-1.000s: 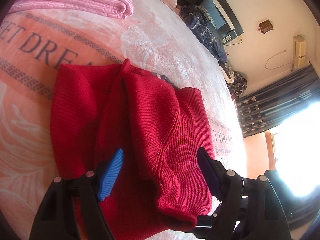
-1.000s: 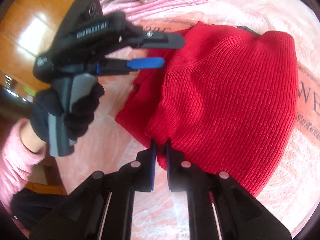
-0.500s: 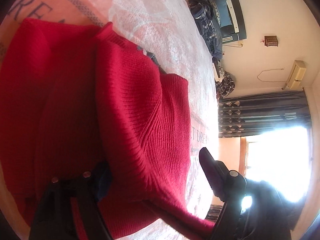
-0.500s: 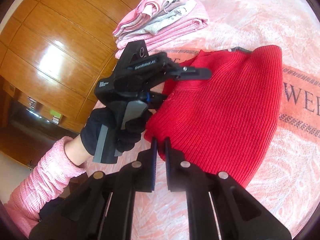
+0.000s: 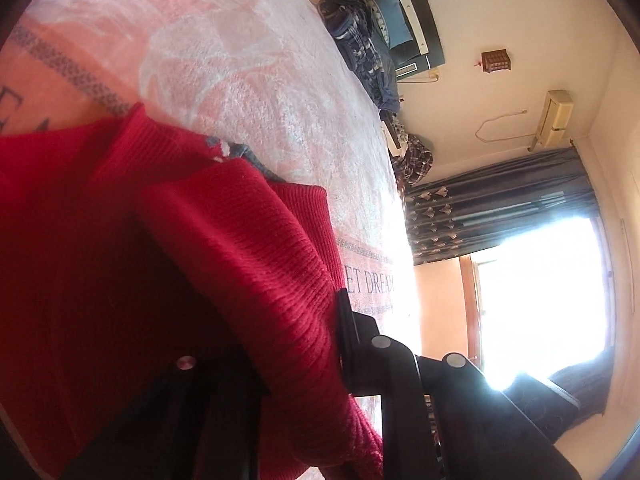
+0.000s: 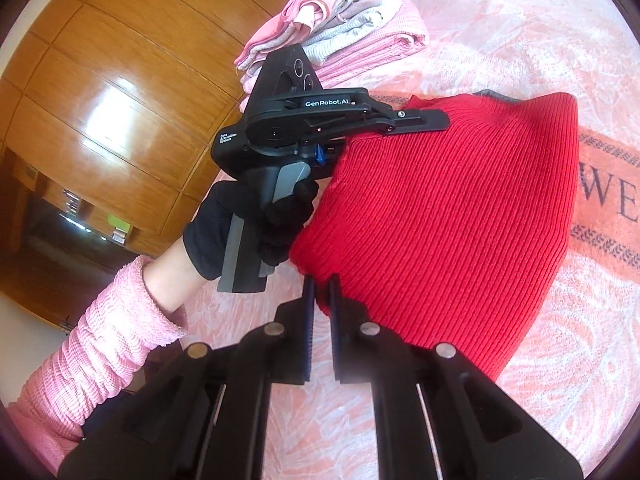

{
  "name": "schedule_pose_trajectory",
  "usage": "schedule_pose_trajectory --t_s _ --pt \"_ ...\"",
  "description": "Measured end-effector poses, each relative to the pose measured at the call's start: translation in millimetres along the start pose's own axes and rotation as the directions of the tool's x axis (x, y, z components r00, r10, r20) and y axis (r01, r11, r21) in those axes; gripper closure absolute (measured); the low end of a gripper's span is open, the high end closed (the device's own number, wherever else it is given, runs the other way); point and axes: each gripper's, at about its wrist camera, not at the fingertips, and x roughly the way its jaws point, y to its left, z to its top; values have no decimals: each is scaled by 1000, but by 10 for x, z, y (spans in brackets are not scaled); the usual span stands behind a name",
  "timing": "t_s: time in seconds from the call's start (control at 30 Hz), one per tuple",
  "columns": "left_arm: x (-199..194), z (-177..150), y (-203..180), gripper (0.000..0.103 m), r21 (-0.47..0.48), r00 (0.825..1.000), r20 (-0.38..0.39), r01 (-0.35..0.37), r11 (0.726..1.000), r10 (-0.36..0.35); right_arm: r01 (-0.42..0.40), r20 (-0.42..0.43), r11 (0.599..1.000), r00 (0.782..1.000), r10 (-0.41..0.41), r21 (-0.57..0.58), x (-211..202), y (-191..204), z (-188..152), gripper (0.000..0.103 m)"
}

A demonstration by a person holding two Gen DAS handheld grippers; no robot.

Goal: Fold small clothes

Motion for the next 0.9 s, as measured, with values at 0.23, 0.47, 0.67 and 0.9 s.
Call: schedule_pose_trajectory --t_s 0.23,0.47,0.67,0.9 --pt "-223 76 -142 89 81 1000 24 10 997 -12 -41 -8 999 999 41 -17 166 169 34 98" --pt "-632 157 -93 89 123 998 59 -10 992 3 -106 -24 993 994 105 -43 443 425 120 103" --pt "-788 116 234 88 126 996 58 -81 989 74 -83 -73 995 994 79 -54 804 577 158 103" --pt "-720 -86 648 80 130 985 32 -172 976 169 63 -110 996 991 -71 -68 1038 413 121 98"
